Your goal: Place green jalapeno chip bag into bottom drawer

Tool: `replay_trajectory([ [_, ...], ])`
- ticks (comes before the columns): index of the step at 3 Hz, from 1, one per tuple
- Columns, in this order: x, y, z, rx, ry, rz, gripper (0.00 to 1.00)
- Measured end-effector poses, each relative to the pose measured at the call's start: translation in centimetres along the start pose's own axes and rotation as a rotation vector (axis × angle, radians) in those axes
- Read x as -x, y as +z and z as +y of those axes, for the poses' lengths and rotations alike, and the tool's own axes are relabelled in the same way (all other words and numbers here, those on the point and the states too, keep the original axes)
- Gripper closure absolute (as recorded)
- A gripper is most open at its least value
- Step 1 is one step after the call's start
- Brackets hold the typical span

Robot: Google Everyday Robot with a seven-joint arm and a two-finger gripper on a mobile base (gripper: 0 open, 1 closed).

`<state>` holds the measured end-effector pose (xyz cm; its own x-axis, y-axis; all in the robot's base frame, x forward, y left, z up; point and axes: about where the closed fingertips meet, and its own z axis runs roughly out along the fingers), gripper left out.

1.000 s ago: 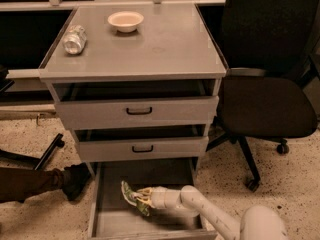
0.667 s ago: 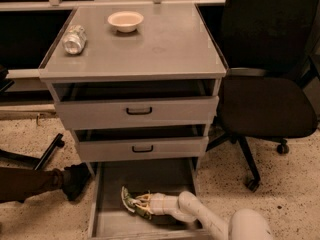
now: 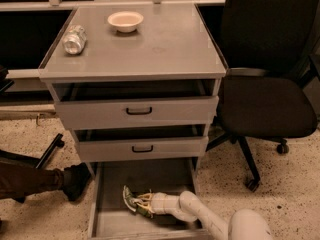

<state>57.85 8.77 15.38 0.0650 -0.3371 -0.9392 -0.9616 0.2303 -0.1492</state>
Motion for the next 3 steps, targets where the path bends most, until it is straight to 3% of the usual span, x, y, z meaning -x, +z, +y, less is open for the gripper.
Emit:
replay_trajectory([
  [2,0.00,0.00,0.00,0.000,0.000,0.000,0.12],
  [3,0.00,0.01,0.01,0.000,0.000,0.000,0.00],
])
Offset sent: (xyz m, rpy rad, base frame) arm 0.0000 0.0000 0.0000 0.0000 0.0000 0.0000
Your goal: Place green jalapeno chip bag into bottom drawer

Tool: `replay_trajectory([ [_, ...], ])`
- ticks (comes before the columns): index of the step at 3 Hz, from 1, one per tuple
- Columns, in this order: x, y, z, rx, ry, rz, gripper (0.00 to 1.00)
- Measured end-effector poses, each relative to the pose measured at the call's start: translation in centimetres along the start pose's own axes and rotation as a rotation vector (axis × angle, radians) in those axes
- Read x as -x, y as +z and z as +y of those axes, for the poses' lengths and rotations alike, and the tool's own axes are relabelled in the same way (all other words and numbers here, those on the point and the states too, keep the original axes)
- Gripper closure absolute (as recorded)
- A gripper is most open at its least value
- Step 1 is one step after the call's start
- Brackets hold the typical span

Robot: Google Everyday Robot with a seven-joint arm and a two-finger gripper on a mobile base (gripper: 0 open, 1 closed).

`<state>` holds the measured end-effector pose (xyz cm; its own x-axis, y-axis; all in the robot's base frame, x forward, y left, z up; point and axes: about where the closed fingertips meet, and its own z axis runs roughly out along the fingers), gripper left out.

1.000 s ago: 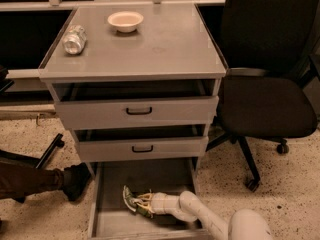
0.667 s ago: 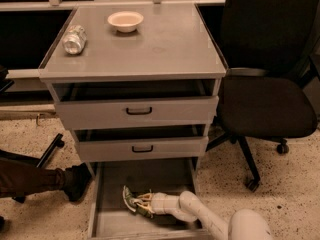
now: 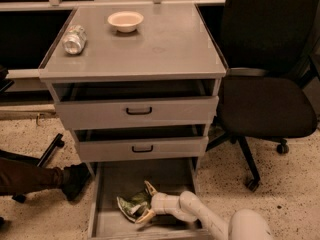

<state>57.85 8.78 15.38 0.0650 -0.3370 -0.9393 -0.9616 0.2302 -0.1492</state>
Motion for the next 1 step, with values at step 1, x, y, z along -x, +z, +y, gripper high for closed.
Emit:
replay_trajectory([
  [1,0.00,0.00,0.00,0.000,0.000,0.000,0.00],
])
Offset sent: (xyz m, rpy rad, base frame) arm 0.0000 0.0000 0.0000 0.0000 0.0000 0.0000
